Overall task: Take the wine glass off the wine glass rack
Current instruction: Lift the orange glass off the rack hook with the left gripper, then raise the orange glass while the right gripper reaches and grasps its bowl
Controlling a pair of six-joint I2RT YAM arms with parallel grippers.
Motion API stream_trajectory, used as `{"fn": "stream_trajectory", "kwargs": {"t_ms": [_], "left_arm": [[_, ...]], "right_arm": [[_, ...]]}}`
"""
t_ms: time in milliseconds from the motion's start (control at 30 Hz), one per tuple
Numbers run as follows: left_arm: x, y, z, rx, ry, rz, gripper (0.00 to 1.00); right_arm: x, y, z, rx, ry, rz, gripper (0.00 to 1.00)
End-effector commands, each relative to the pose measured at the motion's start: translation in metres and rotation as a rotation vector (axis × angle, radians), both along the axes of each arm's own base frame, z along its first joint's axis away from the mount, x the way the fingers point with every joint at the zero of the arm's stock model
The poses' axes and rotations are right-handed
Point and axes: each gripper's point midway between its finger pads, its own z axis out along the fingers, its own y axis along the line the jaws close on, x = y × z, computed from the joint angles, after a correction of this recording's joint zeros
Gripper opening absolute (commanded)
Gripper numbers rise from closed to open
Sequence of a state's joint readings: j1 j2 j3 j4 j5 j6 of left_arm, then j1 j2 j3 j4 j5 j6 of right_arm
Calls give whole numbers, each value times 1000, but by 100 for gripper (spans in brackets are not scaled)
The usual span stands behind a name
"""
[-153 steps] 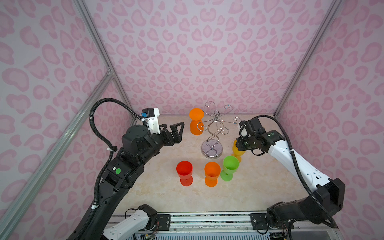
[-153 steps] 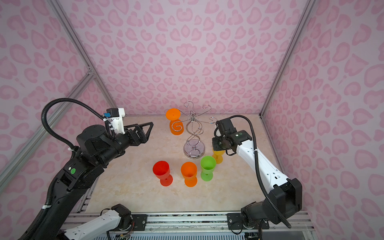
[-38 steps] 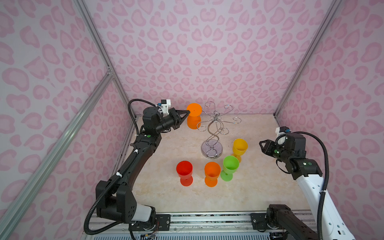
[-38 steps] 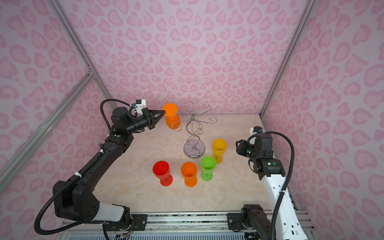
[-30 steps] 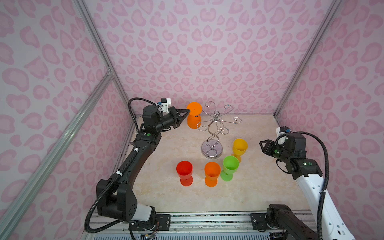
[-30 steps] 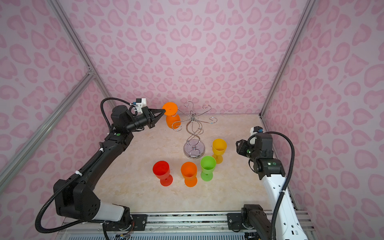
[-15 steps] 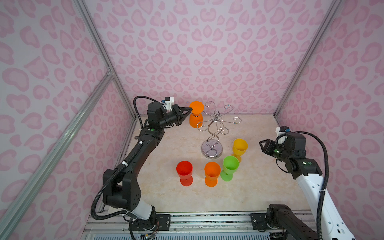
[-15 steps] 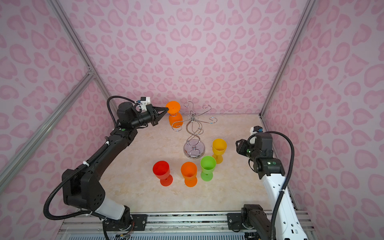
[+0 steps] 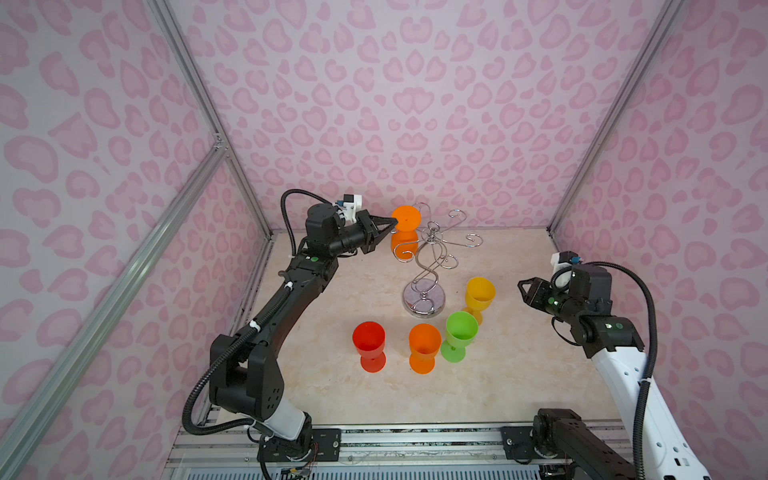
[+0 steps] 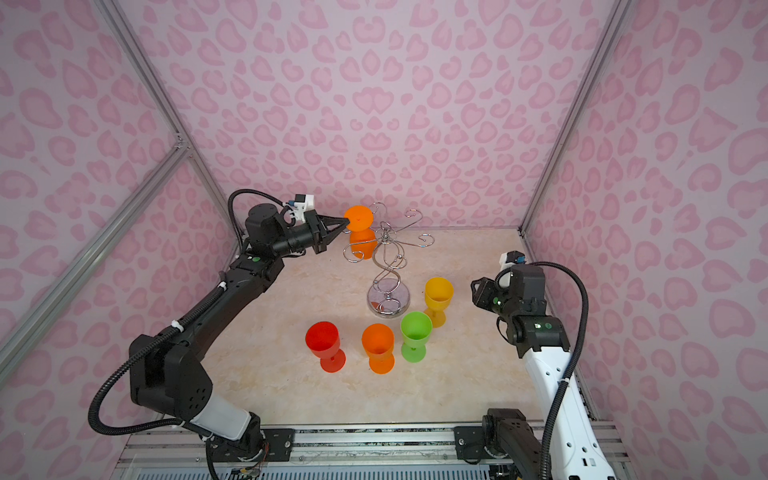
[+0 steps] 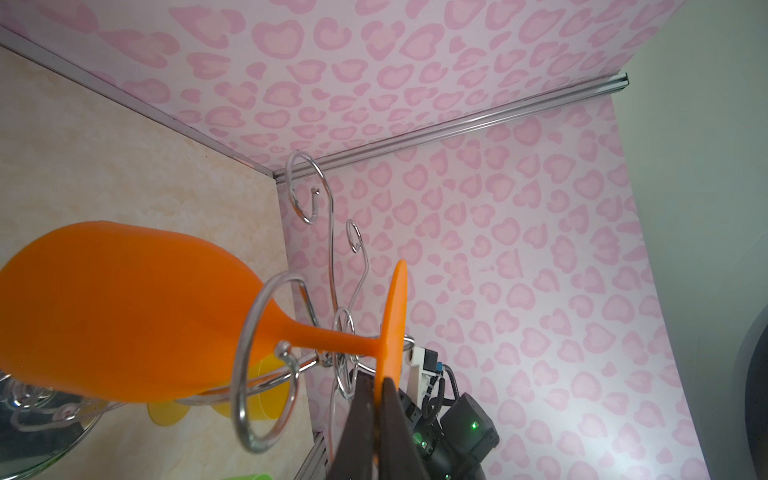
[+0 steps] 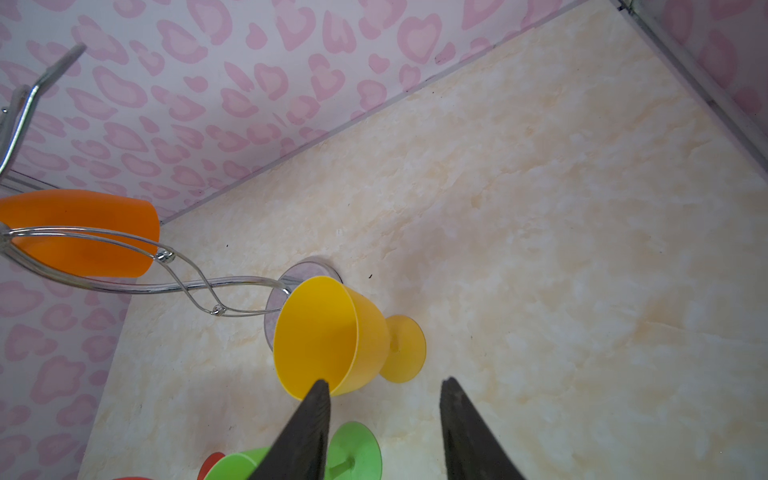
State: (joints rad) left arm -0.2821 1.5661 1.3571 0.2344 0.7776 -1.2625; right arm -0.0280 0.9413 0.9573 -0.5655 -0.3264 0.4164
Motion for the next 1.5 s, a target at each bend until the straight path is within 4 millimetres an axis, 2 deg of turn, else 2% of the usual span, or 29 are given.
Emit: {"fn": "stream_trajectory", "kwargs": {"t_ms": [0,33,400,633,800,967,1067,1167,1267,1467], "left_arm": [[-10,3,16,-12,-63,4,2],[-12,4,11,-8,-50,3,2],[-37,12,8,-1,-35,-1,2],[-47,26,9,1,-34,22,2],[-63,52,17,-2,-39,67,2],[-89,89,26,43,-66,167,2],[-105,112,39,68,-105,235,2],[-119,125,64,63,-175,276,2],[-130,124,92,49,-257,267,2],[-141,120,132,-19,-373,244,2]], "right_arm": [[2,0,2,10,-16,-2,44],[3,1,2,11,-16,-1,44],[3,3,-1,27,-14,5,44],[2,3,0,22,-16,4,44],[0,1,1,14,-16,-4,44],[0,0,0,13,-19,-4,44],[1,1,0,21,-22,-2,44],[3,3,6,30,-48,3,43],[4,5,19,43,-102,13,43],[0,14,57,91,-284,45,41]]}}
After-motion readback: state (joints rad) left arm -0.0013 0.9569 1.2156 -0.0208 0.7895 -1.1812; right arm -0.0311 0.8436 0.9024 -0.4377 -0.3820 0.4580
